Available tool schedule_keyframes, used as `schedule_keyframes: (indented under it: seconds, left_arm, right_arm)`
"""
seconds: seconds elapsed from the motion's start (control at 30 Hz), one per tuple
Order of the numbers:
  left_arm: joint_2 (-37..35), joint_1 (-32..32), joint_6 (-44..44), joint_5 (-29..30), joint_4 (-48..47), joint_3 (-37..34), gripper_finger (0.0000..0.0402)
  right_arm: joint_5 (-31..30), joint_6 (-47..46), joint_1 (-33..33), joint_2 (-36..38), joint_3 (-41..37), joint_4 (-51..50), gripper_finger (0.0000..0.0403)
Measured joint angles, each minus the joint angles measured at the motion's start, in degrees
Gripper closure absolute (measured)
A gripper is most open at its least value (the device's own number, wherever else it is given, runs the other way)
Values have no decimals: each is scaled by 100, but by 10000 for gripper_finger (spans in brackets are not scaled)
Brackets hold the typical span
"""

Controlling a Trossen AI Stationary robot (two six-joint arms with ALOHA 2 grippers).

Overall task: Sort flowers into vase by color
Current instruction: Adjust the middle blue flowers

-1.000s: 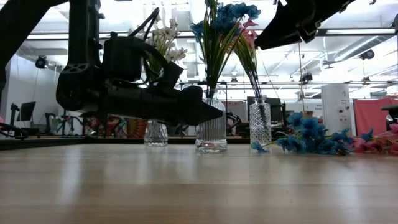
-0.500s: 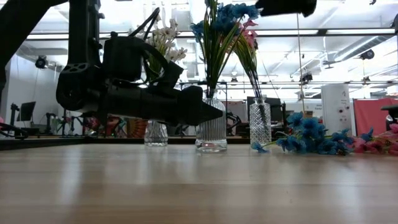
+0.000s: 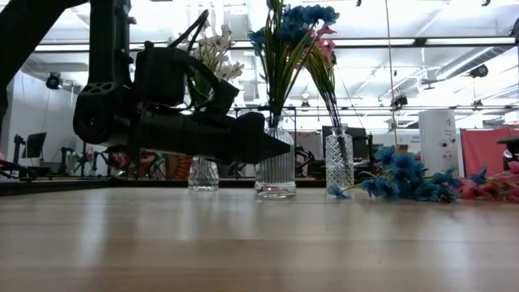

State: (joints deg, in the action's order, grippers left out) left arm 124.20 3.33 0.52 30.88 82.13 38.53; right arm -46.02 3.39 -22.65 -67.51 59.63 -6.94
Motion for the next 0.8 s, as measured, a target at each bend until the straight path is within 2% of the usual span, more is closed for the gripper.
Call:
schedule_keyframes:
  seconds: [0.3, 0.43, 0.6, 0.8]
  left_arm:
    - [0, 0, 28, 13, 4, -1, 119]
    - [0, 0, 37, 16, 5, -1, 119]
    - [0, 0, 43, 17, 7, -1, 119]
    - [0, -2, 44, 81, 9, -1, 119]
  right_arm:
    - [-66, 176, 168, -1049, 939, -138, 201]
    - [-629, -206, 240, -1420, 1416, -834, 179]
    - [-706, -362, 256, -1817, 1782, -1086, 158]
    - [-752, -340, 360, -2085, 2002, -1075, 178]
